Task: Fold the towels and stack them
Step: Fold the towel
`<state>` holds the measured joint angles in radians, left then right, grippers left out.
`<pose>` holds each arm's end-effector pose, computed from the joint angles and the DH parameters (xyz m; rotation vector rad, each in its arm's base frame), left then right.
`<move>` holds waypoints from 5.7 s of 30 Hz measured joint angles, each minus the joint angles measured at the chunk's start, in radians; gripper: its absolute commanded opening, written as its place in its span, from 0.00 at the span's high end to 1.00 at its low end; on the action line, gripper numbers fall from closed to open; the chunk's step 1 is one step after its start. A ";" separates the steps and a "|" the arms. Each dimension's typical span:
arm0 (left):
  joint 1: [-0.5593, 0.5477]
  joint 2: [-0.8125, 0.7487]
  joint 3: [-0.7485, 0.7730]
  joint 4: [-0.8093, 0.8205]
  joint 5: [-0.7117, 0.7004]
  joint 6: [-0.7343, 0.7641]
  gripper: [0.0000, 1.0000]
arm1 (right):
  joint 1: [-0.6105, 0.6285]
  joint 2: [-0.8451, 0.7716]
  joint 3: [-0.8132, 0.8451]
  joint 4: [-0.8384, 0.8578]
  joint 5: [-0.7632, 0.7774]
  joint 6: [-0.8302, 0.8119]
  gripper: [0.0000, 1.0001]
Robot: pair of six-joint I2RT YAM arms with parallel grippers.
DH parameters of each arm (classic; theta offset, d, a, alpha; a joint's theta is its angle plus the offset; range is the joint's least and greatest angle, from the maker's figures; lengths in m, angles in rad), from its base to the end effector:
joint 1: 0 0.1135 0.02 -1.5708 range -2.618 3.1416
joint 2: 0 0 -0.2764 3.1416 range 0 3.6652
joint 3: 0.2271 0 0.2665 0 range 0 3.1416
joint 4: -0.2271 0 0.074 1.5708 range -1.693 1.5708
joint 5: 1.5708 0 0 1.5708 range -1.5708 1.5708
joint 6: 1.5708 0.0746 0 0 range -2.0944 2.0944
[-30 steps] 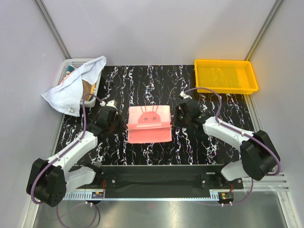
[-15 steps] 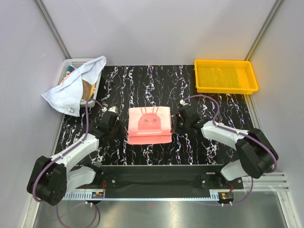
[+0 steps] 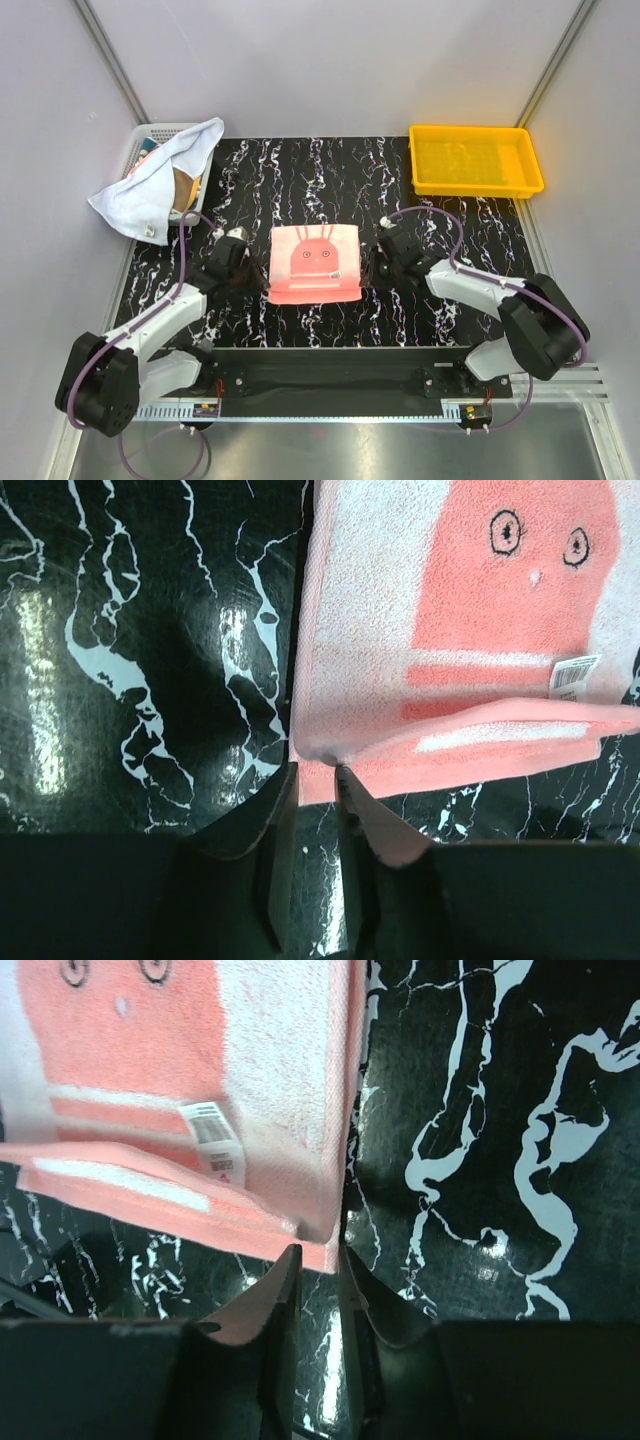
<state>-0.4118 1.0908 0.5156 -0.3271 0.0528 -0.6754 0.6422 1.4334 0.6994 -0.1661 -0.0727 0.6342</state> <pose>0.2137 -0.0976 0.1512 -0.3116 2.5287 -0.5152 0.2429 0.1884 0.1417 -0.0430 2.5776 0.6105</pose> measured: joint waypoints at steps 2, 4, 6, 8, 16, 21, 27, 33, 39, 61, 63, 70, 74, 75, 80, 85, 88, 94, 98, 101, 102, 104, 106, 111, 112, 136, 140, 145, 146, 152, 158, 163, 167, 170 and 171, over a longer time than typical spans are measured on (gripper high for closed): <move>0.000 -0.026 0.004 -0.030 -0.002 0.005 0.71 | 0.000 -0.035 -0.001 -0.024 0.004 -0.001 0.71; 0.000 -0.051 0.022 -0.062 -0.004 0.011 0.70 | 0.000 -0.072 0.002 -0.044 0.011 -0.002 0.71; 0.000 -0.053 0.051 -0.076 -0.005 0.016 0.70 | 0.000 -0.087 0.018 -0.063 0.023 -0.003 0.70; 0.000 -0.021 0.098 -0.074 -0.008 0.020 0.70 | 0.000 -0.073 0.048 -0.074 0.034 -0.009 0.71; -0.009 0.226 0.201 0.014 -0.004 0.024 0.73 | 0.001 0.101 0.164 -0.066 0.056 -0.031 0.73; -0.014 0.234 0.178 0.023 -0.009 0.023 0.68 | 0.001 0.101 0.149 -0.069 0.069 -0.031 0.71; 0.004 0.328 0.277 0.020 -0.052 0.026 0.67 | -0.003 0.171 0.264 -0.114 0.136 -0.067 0.71; 0.074 0.575 0.548 0.023 -0.115 0.043 0.69 | -0.045 0.372 0.544 -0.129 0.179 -0.123 0.71; 0.107 0.777 0.704 -0.008 -0.136 0.066 0.70 | -0.089 0.508 0.678 -0.168 0.204 -0.163 0.71; 0.150 0.883 0.808 -0.049 -0.113 0.104 0.61 | -0.172 0.624 0.754 -0.198 0.210 -0.219 0.61; 0.150 0.883 0.809 -0.050 -0.103 0.106 0.60 | -0.175 0.624 0.754 -0.199 0.206 -0.219 0.61; 0.150 0.872 0.792 -0.031 -0.047 0.108 0.48 | -0.175 0.582 0.703 -0.176 0.166 -0.214 0.59; 0.150 0.855 0.766 -0.014 -0.017 0.105 0.47 | -0.175 0.569 0.688 -0.166 0.150 -0.210 0.59; 0.150 0.853 0.761 -0.013 -0.011 0.104 0.47 | -0.175 0.569 0.687 -0.162 0.143 -0.208 0.59; 0.150 0.835 0.731 0.007 0.002 0.102 0.47 | -0.175 0.569 0.680 -0.146 0.120 -0.204 0.58; 0.150 0.823 0.717 0.006 0.002 0.101 0.49 | -0.175 0.570 0.681 -0.143 0.106 -0.204 0.58; 0.150 0.816 0.704 0.015 0.002 0.101 0.46 | -0.175 0.572 0.682 -0.143 0.105 -0.204 0.58; 0.150 0.759 0.649 0.022 0.002 0.098 0.41 | -0.173 0.585 0.683 -0.143 0.104 -0.204 0.58; 0.150 0.732 0.642 0.035 0.003 0.098 0.41 | -0.171 0.599 0.685 -0.142 0.104 -0.204 0.58; 0.150 0.728 0.642 0.036 0.003 0.098 0.44 | -0.170 0.605 0.688 -0.143 0.099 -0.204 0.58; 0.150 0.728 0.642 0.032 0.003 0.098 0.44 | -0.170 0.607 0.689 -0.141 0.097 -0.204 0.58; 0.150 0.728 0.642 0.026 0.001 0.098 0.46 | -0.170 0.614 0.698 -0.145 0.096 -0.204 0.58; 0.150 0.730 0.643 0.016 -0.002 0.099 0.47 | -0.170 0.621 0.708 -0.145 0.096 -0.204 0.59; 0.150 0.755 0.647 0.001 -0.007 0.099 0.49 | -0.167 0.631 0.721 -0.146 0.096 -0.204 0.59; 0.150 0.766 0.649 -0.001 -0.007 0.099 0.49 | -0.166 0.632 0.722 -0.145 0.096 -0.204 0.59; 0.150 0.859 0.729 0.071 0.002 0.097 0.94 | -0.158 0.679 0.794 -0.170 0.127 -0.228 0.89; 0.151 0.861 0.730 0.104 0.003 0.094 1.00 | -0.159 0.682 0.820 -0.177 0.143 -0.243 0.91; 0.161 0.860 0.752 0.147 0.004 0.094 1.00 | -0.176 0.681 0.845 -0.164 0.144 -0.259 0.91; 0.165 0.859 0.756 0.162 0.005 0.094 1.00 | -0.180 0.681 0.845 -0.159 0.143 -0.261 0.91; 0.176 0.808 0.758 0.199 0.016 0.089 1.00 | -0.192 0.646 0.843 -0.145 0.143 -0.266 0.91; 0.176 0.694 0.674 0.242 0.018 0.070 1.00 | -0.192 0.523 0.753 -0.086 0.134 -0.262 0.91; 0.175 0.621 0.559 0.263 0.018 0.045 1.00 | -0.191 0.426 0.631 -0.035 0.098 -0.233 0.91; 0.174 0.583 0.480 0.270 0.018 0.029 1.00 | -0.184 0.370 0.536 -0.004 0.069 -0.212 0.91; 0.173 0.546 0.426 0.280 0.018 0.021 1.00 | -0.172 0.338 0.477 0.013 0.057 -0.203 0.91; 0.172 0.531 0.408 0.282 0.018 0.019 1.00 | -0.167 0.328 0.462 0.014 0.053 -0.199 0.91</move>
<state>-0.2398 1.6222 0.9237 -0.0448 0.0711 -0.6559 0.4747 1.7615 1.1610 -0.1516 -0.0196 0.4355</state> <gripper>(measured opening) 0.012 0.100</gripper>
